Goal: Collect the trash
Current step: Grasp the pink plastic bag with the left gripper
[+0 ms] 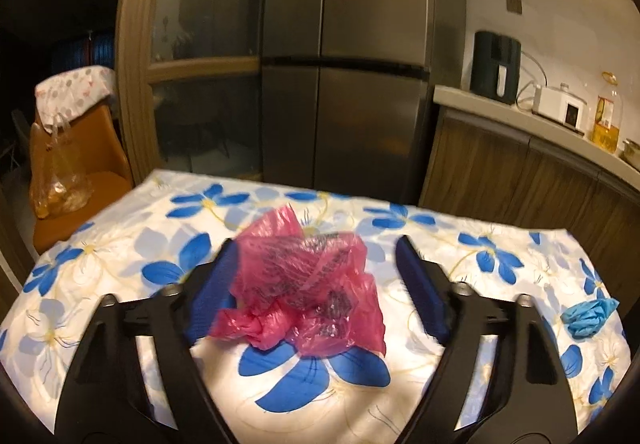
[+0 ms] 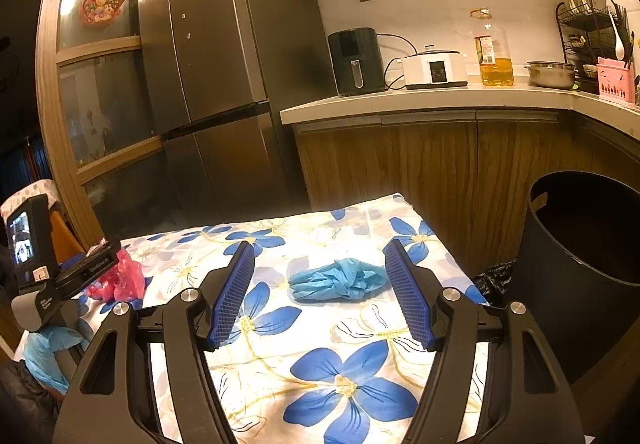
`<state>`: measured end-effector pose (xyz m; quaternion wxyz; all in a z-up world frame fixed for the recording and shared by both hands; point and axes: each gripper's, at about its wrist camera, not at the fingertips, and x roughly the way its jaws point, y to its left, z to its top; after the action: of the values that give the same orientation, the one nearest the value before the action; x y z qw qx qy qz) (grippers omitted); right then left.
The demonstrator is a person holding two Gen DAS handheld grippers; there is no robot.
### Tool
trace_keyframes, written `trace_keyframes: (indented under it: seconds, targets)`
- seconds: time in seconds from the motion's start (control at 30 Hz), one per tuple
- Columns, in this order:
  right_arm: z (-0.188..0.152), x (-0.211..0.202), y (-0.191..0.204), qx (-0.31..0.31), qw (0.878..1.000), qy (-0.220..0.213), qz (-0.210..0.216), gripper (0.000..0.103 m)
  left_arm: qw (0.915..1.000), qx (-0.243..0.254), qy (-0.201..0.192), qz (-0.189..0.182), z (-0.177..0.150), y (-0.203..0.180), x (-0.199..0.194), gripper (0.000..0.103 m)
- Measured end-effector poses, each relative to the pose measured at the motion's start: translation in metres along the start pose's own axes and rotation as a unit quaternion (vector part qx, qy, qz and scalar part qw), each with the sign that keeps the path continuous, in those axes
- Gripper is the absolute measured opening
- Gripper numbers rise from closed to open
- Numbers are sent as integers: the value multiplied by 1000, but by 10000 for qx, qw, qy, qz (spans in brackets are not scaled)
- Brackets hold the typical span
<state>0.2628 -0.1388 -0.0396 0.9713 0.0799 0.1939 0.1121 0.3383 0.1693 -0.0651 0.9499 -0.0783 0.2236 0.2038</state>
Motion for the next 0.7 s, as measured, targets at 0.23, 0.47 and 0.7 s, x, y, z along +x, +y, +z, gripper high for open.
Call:
trace_keyframes:
  seconds: [0.23,0.47,0.7]
  targets:
    - [-4,7,1,1,9999,107,-22,67,9991,-58,381,-166,-8,4,16,8]
    - [-5,10,-1,-7,9998,199,-44,67,9995,97,63,-293,-9,-3,-7,1]
    - [-4,12,-1,-70,9998,200,-38,67,9982,120,-105,-574,-13,-14,-40,1]
